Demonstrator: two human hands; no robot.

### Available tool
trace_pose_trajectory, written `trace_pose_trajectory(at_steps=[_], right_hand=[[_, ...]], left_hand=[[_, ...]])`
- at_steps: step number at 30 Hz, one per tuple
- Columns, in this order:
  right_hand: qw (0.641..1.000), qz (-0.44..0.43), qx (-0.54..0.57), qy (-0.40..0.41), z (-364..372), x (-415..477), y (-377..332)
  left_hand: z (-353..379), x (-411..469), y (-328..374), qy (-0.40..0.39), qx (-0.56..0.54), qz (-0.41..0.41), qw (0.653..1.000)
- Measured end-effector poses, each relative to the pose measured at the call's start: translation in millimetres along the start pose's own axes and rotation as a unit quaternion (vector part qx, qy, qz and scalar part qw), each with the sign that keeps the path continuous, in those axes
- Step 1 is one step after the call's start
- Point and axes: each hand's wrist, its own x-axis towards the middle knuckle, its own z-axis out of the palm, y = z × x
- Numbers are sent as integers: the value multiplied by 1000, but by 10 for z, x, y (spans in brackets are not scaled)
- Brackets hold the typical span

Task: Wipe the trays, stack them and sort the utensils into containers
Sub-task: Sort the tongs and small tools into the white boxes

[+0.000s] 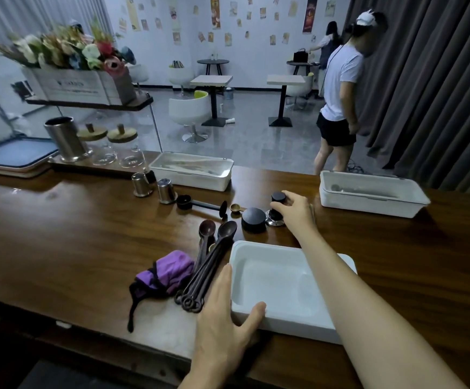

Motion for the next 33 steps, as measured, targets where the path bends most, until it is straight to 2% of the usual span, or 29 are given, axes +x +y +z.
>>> trace_pose_trajectory(at_steps=[8, 16, 23, 33], right_hand=[[999, -17, 36, 5, -82, -75, 6], [993, -49, 103, 34, -825, -575, -7], [997, -47, 47, 47, -1276, -1242, 122], [997, -52, 10, 56, -1358, -1579, 181]], left_hand=[[-25, -2, 24, -4, 9, 21, 1000], [-24, -9, 41, -3, 30, 23, 999], [-9, -14, 52, -5, 34, 22, 999], [-23, -25, 71, -5, 35, 19, 999]])
